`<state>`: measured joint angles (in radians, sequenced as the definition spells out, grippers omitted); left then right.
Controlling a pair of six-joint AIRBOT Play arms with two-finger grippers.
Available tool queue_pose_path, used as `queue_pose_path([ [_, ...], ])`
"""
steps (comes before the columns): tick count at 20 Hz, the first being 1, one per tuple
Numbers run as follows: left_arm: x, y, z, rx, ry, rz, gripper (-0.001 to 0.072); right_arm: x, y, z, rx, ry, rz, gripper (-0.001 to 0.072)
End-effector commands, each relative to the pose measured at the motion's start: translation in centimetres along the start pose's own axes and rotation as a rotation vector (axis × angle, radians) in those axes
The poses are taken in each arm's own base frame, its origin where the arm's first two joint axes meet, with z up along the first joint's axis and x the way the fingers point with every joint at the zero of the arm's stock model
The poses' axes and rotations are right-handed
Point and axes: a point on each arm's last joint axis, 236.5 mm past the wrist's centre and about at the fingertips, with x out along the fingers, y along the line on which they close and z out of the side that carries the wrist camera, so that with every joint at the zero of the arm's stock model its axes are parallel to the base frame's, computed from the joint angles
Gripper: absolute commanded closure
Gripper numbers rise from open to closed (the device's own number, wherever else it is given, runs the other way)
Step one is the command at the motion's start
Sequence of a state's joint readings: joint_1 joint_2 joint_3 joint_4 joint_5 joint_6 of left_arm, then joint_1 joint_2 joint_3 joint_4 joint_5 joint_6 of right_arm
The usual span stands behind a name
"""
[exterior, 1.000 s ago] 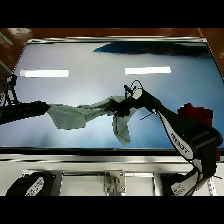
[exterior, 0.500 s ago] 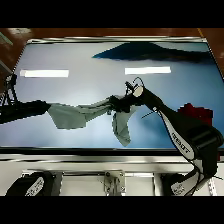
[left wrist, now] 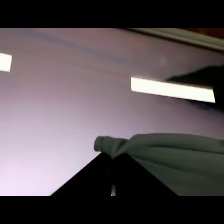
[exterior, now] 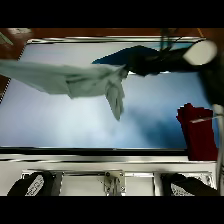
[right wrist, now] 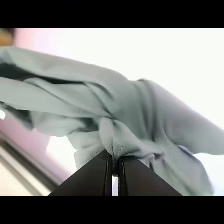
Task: Fold the shirts.
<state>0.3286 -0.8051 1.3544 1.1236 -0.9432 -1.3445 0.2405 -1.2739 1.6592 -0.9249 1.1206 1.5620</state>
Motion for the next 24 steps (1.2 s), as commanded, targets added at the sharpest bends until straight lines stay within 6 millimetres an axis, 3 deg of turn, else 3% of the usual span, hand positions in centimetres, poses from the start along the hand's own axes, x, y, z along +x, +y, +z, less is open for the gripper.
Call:
queue_pose_path([
  [1, -8.3, -0.6, 10.6, 0.085, -0.275, 0.074, 0.0668, -12.8, 5.8, 6.4, -0.157, -0.325, -0.011, 0.0651],
  [3, -11.2, -2.0, 13.3, 0.119, -0.36, 0.072, 0.0668, -17.0, 8.1, 6.8, -0.189, -0.413, -0.004, 0.0651],
  [6, -12.8, -2.9, 13.9, 0.119, -0.387, 0.064, 0.0668, -19.0, 9.6, 4.4, -0.22, -0.378, -0.002, 0.0651],
  [8, -12.0, -2.6, 11.9, 0.125, -0.292, 0.067, 0.0668, -18.6, 8.4, 1.4, -0.23, -0.253, -0.053, 0.0651],
  [12, -7.9, 0.0, 3.6, 0.094, 0.045, 0.095, 0.0667, -16.6, 3.7, -7.7, -0.151, 0.179, -0.168, 0.0651],
  [15, -3.7, 0.3, -3.7, -0.09, 0.246, 0.02, 0.0668, -12.1, 1.9, -13.7, -0.056, 0.413, -0.141, 0.065],
  [19, 1.1, -1.9, -11.6, -0.242, 0.409, -0.139, 0.0667, -0.2, 1.2, -19.3, -0.023, 0.407, -0.056, 0.065],
  [21, 2.5, -1.9, -14.2, -0.271, 0.46, -0.146, 0.0667, 4.6, 0.0, -20.4, -0.025, 0.36, -0.07, 0.065],
  [22, 2.8, -2.0, -14.8, -0.269, 0.476, -0.15, 0.0667, 6.1, -0.6, -20.3, -0.014, 0.346, -0.078, 0.0651],
  [24, 3.1, -1.8, -14.4, -0.219, 0.455, -0.158, 0.0667, 7.3, -1.3, -17.4, -0.011, 0.235, -0.086, 0.0651],
])
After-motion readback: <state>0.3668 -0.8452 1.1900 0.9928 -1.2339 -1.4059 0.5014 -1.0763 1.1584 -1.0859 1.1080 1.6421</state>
